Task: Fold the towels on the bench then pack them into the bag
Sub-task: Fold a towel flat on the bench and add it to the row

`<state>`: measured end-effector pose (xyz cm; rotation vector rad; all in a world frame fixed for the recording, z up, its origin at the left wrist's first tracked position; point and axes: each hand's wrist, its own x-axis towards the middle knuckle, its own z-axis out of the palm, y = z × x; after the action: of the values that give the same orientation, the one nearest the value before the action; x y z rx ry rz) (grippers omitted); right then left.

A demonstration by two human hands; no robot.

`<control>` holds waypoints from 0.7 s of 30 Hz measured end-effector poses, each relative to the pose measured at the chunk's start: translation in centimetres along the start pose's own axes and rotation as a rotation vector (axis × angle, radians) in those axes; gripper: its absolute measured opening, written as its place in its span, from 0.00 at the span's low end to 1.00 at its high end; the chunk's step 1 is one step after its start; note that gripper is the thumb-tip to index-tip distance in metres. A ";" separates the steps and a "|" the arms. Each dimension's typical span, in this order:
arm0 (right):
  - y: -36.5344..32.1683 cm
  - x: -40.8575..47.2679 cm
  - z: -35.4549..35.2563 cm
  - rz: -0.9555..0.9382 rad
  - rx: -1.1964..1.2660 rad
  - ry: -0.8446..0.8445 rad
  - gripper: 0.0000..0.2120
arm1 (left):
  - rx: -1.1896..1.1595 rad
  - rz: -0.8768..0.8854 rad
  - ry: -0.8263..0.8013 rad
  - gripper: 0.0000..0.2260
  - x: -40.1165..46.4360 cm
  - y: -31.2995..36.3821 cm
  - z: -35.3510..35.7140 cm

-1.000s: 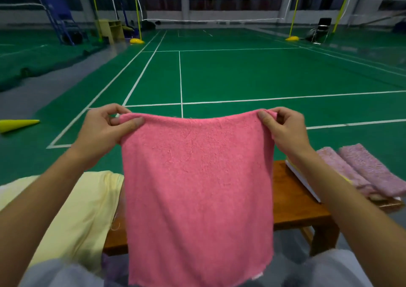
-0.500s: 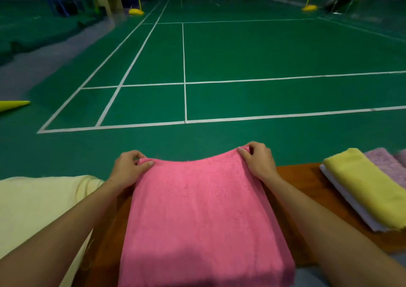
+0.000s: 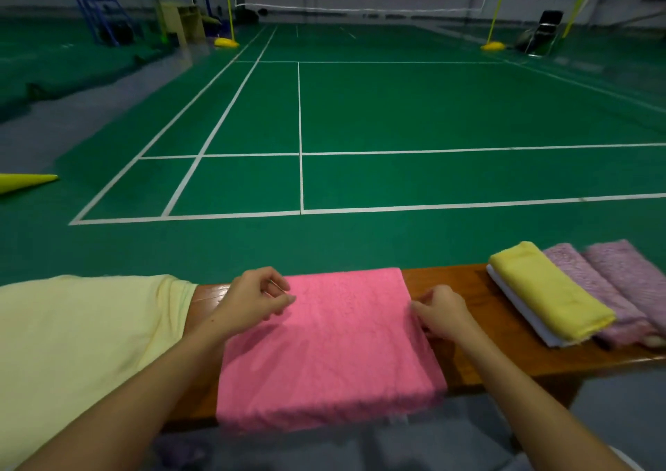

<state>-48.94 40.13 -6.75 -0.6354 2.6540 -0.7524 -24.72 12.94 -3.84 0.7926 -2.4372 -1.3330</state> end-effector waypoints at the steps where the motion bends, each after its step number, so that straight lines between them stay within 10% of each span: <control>1: 0.2 -0.5 0.1 0.017 -0.014 -0.022 0.17 | -0.008 0.007 -0.031 0.07 -0.5 0.1 0.8; 14: -3.4 -3.9 2.2 -0.272 0.184 -0.039 0.15 | 0.122 0.245 -0.177 0.05 0.3 1.9 6.4; 21: -4.4 -4.5 3.6 -0.518 0.281 -0.359 0.16 | 0.327 0.398 -0.385 0.29 1.1 3.6 8.5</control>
<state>-42.20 37.47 -6.44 -1.2618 2.0242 -1.0092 -30.77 19.83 -5.56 0.0877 -2.9543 -1.0220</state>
